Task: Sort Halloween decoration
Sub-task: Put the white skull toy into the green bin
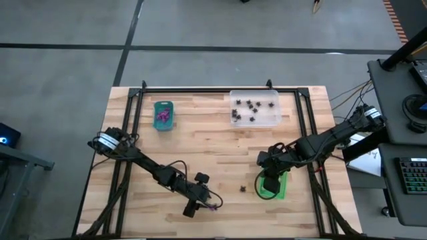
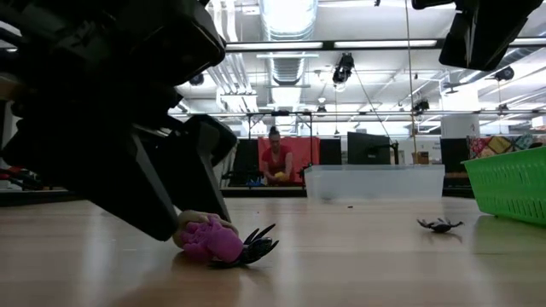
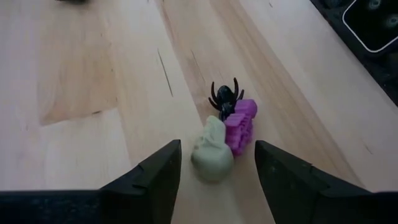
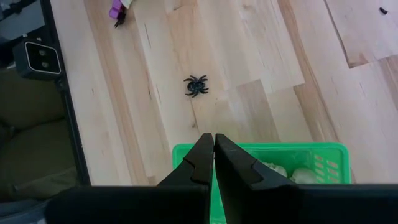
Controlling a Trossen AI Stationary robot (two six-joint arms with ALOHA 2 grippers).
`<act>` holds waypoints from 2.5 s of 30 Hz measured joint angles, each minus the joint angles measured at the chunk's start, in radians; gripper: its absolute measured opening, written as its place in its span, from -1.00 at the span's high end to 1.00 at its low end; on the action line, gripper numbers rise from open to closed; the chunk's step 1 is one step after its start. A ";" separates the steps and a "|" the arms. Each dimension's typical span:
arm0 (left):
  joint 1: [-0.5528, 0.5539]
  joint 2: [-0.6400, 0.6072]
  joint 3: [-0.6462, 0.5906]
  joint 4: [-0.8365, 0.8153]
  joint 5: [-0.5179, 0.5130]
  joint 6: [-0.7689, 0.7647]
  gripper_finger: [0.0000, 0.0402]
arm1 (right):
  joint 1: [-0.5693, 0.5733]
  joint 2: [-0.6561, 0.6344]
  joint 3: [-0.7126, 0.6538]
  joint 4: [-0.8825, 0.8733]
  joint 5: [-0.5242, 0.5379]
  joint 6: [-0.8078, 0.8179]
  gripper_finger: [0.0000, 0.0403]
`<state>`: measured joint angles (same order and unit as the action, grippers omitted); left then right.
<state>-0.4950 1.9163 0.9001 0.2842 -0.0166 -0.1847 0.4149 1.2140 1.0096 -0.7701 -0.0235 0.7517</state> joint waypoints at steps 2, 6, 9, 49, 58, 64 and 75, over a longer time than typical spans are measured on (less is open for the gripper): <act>0.000 0.002 0.000 0.004 0.000 0.000 0.09 | 0.000 0.000 0.000 0.000 0.000 0.000 0.96; 0.000 0.002 0.000 0.007 0.000 0.001 0.19 | 0.000 0.000 0.000 0.000 0.000 0.000 0.96; 0.000 0.002 0.000 0.007 0.000 0.001 0.28 | 0.000 0.000 0.000 0.000 0.000 0.000 0.96; 0.013 -0.022 0.000 -0.046 -0.019 -0.042 0.45 | 0.033 0.000 0.000 0.002 0.051 0.000 0.96; 0.013 -0.023 0.000 -0.077 -0.020 -0.045 0.28 | 0.033 0.000 0.000 0.002 0.051 0.000 0.96; 0.013 -0.025 0.000 -0.085 -0.022 -0.044 0.33 | 0.033 0.000 0.000 0.002 0.051 0.000 0.96; 0.014 -0.027 0.000 -0.113 -0.074 -0.043 0.66 | 0.033 0.000 0.000 0.005 0.052 0.000 0.96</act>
<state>-0.4805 1.8889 0.9001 0.1714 -0.0910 -0.2276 0.4477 1.2140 1.0096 -0.7651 0.0288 0.7521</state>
